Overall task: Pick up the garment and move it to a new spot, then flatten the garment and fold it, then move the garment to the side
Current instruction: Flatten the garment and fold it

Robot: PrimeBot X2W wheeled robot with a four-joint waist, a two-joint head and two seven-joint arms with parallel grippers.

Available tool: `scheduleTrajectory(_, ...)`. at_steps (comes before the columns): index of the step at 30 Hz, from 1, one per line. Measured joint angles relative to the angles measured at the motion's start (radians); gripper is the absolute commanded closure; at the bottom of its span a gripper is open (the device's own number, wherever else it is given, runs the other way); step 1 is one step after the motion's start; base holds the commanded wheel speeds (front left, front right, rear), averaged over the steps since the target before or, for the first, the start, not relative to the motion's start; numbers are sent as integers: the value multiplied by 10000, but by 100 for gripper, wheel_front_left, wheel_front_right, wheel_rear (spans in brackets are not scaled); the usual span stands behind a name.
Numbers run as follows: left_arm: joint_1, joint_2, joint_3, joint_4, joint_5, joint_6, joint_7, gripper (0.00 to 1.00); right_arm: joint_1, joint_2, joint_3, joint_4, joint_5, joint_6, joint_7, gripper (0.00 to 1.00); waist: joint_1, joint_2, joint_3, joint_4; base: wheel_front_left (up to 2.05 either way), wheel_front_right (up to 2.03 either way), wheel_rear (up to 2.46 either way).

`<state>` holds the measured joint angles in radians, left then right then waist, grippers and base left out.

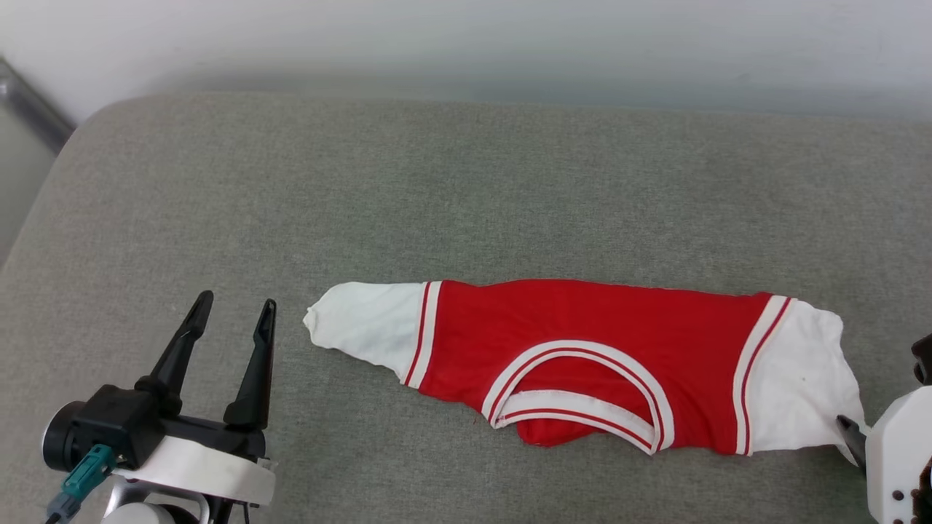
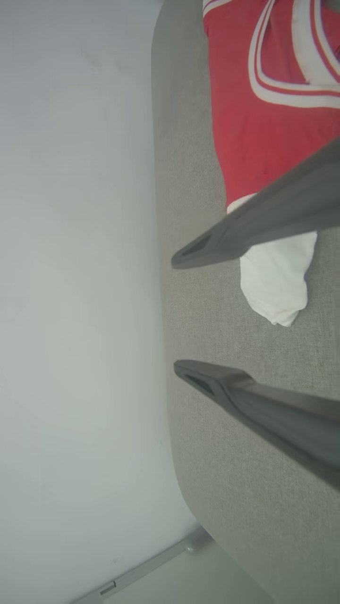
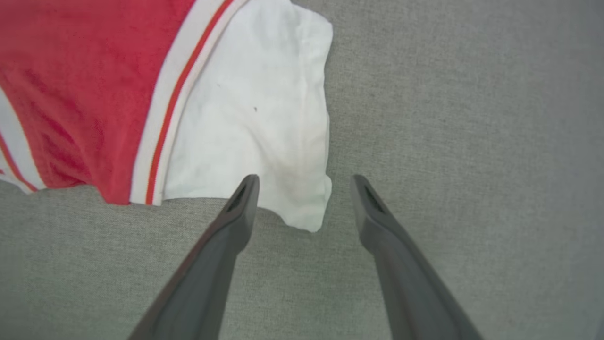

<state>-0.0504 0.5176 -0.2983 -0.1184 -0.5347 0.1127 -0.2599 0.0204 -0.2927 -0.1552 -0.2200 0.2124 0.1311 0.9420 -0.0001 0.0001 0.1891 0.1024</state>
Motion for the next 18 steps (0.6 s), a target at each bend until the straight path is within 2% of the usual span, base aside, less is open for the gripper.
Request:
scheduleTrajectory(3,-53,-54,-10,38,42,-88,0,0,-192,-4,-194,479,-182,0,240,0,1,0,213,203,0,0,0)
scheduleTrajectory(7,-296,-153,-29,109,102,-249,-2,0,-217,23,-428,1170,-619,0,-15,0,1,0,444,549,0,0,0)
scheduleTrajectory(13,-441,-102,138,261,94,-334,2,0,-201,483,-591,1831,-625,-6,-616,0,0,0,720,825,0,0,0)
scheduleTrajectory(14,-466,-46,134,313,92,-339,21,0,-208,520,-583,1906,-575,-23,-671,29,1,0,726,812,0,0,0)
scheduleTrajectory(15,-498,21,136,366,92,-349,59,0,-214,510,-529,1954,-533,-23,-711,100,1,0,724,784,0,0,0)
scheduleTrajectory(18,-615,157,119,458,77,-357,393,0,-221,454,-339,2011,-376,-15,-842,100,0,0,711,642,0,0,0)
